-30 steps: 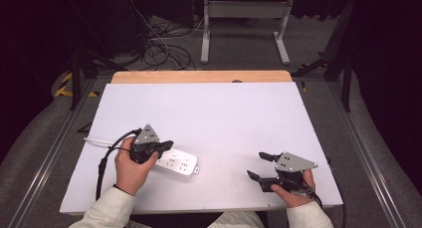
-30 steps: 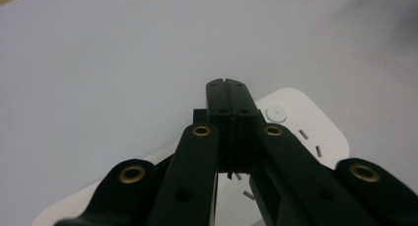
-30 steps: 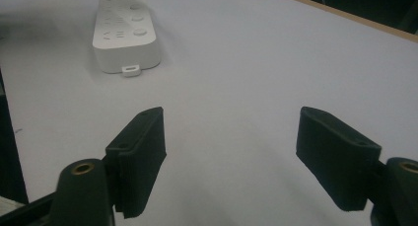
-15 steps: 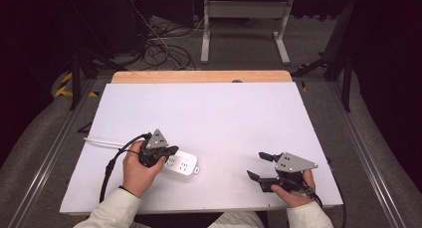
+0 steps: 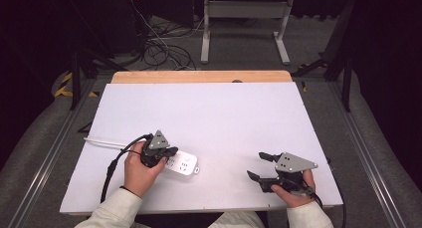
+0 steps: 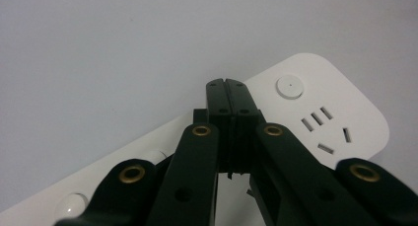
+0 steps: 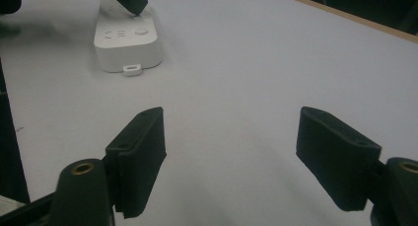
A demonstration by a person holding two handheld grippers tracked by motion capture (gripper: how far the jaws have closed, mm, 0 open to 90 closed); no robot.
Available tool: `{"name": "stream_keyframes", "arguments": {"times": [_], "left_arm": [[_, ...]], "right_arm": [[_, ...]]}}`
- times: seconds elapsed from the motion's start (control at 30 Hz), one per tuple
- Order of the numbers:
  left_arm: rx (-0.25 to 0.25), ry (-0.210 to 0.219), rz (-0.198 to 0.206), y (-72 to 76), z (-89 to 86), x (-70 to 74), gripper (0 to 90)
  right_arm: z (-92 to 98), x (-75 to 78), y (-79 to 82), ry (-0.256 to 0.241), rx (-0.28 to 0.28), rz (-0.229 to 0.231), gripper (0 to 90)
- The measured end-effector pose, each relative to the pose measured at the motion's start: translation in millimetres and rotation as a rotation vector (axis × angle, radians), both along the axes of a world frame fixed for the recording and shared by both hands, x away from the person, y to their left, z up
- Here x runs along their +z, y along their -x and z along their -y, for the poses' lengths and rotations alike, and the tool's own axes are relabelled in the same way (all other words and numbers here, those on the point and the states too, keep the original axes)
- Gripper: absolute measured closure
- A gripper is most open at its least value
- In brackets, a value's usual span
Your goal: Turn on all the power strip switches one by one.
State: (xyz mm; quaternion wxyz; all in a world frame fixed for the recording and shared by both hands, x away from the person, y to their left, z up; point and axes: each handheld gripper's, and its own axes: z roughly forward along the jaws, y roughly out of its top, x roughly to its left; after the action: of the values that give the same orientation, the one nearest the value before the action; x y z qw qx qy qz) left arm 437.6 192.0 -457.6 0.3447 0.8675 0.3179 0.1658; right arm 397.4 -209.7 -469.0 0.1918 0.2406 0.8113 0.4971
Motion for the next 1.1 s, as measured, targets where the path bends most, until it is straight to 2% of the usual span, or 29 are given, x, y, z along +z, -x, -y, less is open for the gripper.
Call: {"name": "stream_keyframes", "arguments": {"times": [0.13,0.4,0.5,0.97,1.1], "left_arm": [[0.001,0.009,-0.005,0.1,0.3,-1.6,89.9],[0.006,-0.009,0.005,0.5,1.3,-2.1,89.9],[0.009,-0.007,-0.005,0.7,1.9,-2.8,89.9],[0.018,-0.019,-0.003,0.5,3.4,-3.9,90.0],[0.029,0.003,-0.002,0.3,2.6,-6.2,90.0]], "right_arm": [[0.0,0.3,0.3,-0.002,-0.001,0.000,27.6],[-0.5,0.1,0.3,-0.001,0.001,-0.002,27.6],[-0.8,0.3,0.6,-0.002,0.003,-0.002,27.6],[-1.4,0.4,0.9,-0.002,0.001,-0.002,27.5],[-1.7,0.0,0.6,0.002,0.002,-0.004,27.5]]}}
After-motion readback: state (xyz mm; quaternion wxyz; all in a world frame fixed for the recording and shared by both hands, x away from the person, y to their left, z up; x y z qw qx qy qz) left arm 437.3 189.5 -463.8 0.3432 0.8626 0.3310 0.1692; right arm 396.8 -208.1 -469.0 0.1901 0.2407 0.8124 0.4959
